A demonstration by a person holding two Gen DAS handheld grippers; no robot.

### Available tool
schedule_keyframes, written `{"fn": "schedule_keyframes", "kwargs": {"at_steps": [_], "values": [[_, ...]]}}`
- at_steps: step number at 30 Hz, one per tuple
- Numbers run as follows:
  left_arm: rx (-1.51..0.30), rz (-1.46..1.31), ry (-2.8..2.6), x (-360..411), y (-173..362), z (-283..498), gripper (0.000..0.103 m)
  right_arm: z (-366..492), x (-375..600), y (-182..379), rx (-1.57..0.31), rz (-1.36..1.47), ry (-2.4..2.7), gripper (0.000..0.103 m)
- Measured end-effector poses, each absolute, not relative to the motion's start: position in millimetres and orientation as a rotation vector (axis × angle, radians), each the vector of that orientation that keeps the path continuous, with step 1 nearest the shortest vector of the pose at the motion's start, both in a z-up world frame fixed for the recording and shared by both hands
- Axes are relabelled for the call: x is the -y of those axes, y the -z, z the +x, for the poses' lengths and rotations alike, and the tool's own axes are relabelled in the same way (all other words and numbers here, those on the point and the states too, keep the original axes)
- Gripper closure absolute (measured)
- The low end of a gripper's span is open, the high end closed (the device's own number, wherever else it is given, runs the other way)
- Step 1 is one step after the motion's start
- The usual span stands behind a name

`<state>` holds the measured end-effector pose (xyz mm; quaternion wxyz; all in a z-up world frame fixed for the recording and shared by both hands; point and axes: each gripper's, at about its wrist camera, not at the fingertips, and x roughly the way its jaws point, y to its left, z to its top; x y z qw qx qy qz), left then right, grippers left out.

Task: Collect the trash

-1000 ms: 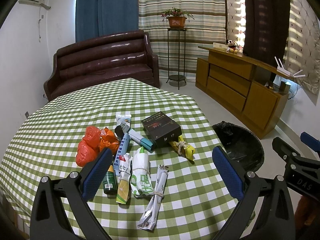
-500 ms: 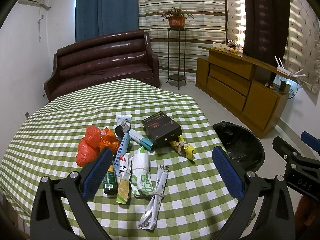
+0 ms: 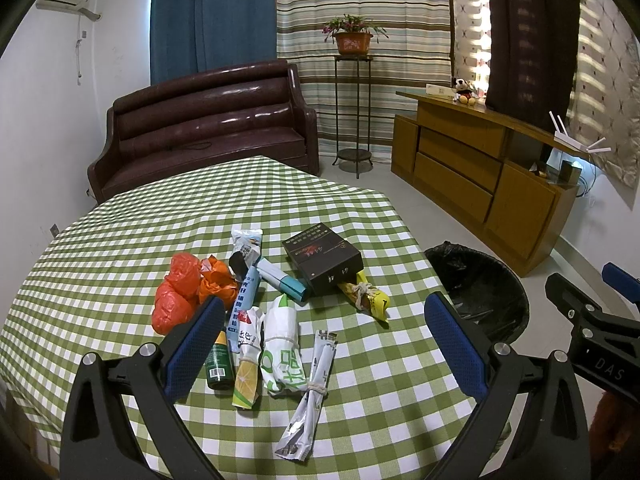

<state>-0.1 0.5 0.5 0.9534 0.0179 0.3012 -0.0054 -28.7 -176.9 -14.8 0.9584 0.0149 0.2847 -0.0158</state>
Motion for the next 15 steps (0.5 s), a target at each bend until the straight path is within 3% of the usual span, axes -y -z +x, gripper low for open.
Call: {"fn": "schedule_keyframes", "kwargs": {"at_steps": [15], "values": [[-0.615, 0.037, 0.011, 3.8, 0.0, -2.2, 0.006, -28.4, 177.8, 15.4, -0.578, 0.03, 0.033, 0.004]]}}
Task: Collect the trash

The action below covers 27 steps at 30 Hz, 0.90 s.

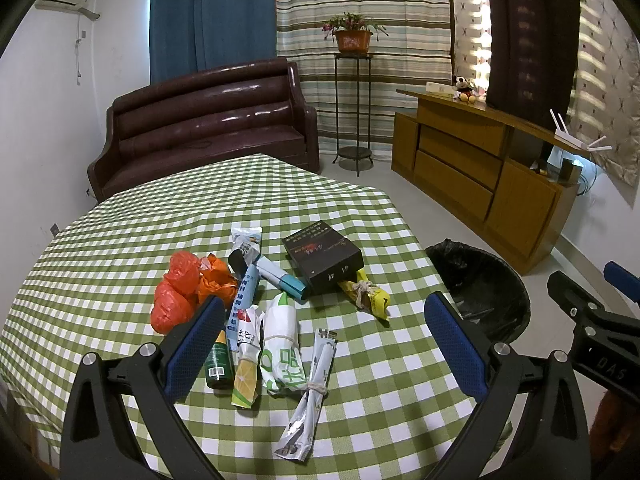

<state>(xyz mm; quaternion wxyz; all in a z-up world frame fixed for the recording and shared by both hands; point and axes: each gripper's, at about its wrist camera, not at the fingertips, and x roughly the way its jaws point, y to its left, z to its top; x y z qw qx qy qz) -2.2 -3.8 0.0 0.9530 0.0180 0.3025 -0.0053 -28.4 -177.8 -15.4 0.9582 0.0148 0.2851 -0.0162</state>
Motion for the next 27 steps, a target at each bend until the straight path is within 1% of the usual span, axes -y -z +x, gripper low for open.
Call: {"fn": "schedule_keyframes", "kwargs": {"at_steps": [14, 22, 24, 26, 27], "values": [[-0.618, 0.036, 0.012, 4.8, 0.8, -2.7, 0.006, -27.2, 178.2, 17.3, -0.585, 0.039, 0.033, 0.004], [-0.651, 0.034, 0.001, -11.7, 17.4, -2.4, 0.006, -25.4, 174.8, 22.5, -0.602, 0.057, 0.013, 0.005], [-0.656, 0.035, -0.016, -21.1, 18.5, -4.6, 0.006, -25.8, 168.5, 24.7, -0.61, 0.044, 0.001, 0.008], [-0.662, 0.031, -0.032, -30.9, 21.2, -7.3, 0.006, -24.4, 158.3, 26.2, -0.624, 0.036, -0.015, 0.018], [-0.668, 0.028, -0.038, -38.0, 21.2, -7.8, 0.006, -24.2, 155.0, 27.6, -0.633, 0.034, -0.027, 0.019]]}}
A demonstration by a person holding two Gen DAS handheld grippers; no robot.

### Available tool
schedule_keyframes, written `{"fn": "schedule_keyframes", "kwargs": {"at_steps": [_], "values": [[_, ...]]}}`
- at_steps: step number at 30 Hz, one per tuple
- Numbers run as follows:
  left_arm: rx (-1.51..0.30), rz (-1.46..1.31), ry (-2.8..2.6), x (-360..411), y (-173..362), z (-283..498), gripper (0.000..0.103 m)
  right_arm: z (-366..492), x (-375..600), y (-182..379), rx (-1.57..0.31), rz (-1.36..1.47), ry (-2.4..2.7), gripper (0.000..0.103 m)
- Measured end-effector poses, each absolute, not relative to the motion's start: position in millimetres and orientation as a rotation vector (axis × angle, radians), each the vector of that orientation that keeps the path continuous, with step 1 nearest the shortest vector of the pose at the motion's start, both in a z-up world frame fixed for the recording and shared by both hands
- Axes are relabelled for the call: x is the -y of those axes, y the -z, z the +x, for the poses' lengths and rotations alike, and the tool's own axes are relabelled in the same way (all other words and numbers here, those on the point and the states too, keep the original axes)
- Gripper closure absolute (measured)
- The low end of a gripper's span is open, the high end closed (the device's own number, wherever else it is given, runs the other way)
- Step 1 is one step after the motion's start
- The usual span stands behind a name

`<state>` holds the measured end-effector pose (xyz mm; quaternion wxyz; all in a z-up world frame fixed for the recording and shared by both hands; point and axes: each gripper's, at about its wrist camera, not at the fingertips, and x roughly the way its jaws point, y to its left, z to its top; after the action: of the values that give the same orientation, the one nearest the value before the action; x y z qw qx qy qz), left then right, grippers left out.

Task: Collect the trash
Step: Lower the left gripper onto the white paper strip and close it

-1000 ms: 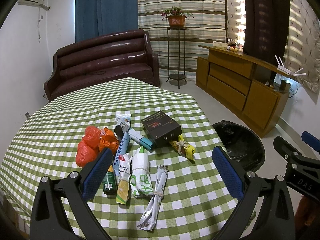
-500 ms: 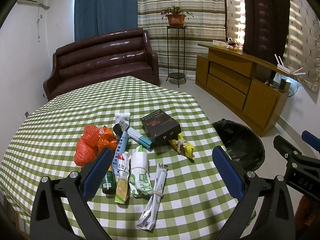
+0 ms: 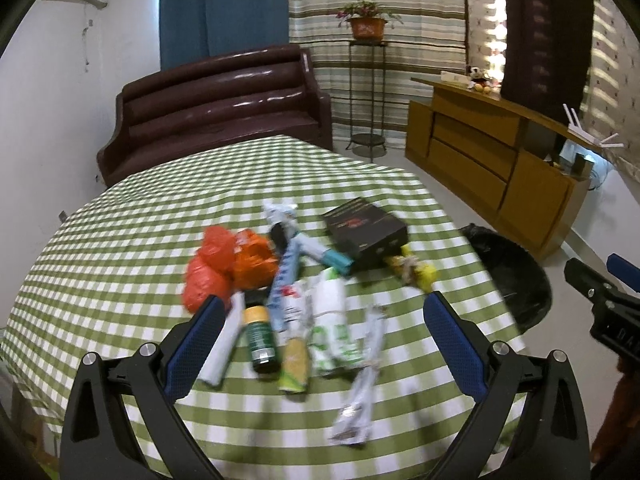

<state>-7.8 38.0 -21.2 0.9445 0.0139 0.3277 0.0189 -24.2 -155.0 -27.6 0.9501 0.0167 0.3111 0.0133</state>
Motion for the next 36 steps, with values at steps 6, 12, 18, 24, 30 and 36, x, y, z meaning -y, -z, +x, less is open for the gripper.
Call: {"fn": "schedule_keyframes", "kwargs": {"at_steps": [6, 12, 18, 24, 30, 36], "values": [[-0.687, 0.025, -0.078, -77.6, 27.0, -18.5, 0.008, -25.4, 128.6, 33.6, -0.654, -0.002, -0.077, 0.02], [-0.733, 0.003, -0.103, -114.4, 37.2, -24.5, 0.031, -24.2, 104.8, 40.1, -0.683, -0.033, -0.111, 0.021], [-0.759, 0.016, -0.109, -127.3, 47.5, -22.8, 0.032, -17.9, 86.3, 46.5, -0.709, -0.044, -0.129, 0.023], [-0.796, 0.089, -0.102, -122.9, 58.9, -10.0, 0.045, -14.2, 75.3, 52.0, -0.73, -0.042, -0.141, 0.024], [-0.863, 0.065, -0.035, -125.8, 69.4, -1.7, 0.074, -13.0, 63.9, 56.0, -0.747, -0.047, -0.155, 0.024], [-0.84, 0.046, -0.001, -128.1, 68.9, -11.0, 0.087, -12.8, 56.4, 55.5, -0.752, -0.047, -0.168, 0.024]]}}
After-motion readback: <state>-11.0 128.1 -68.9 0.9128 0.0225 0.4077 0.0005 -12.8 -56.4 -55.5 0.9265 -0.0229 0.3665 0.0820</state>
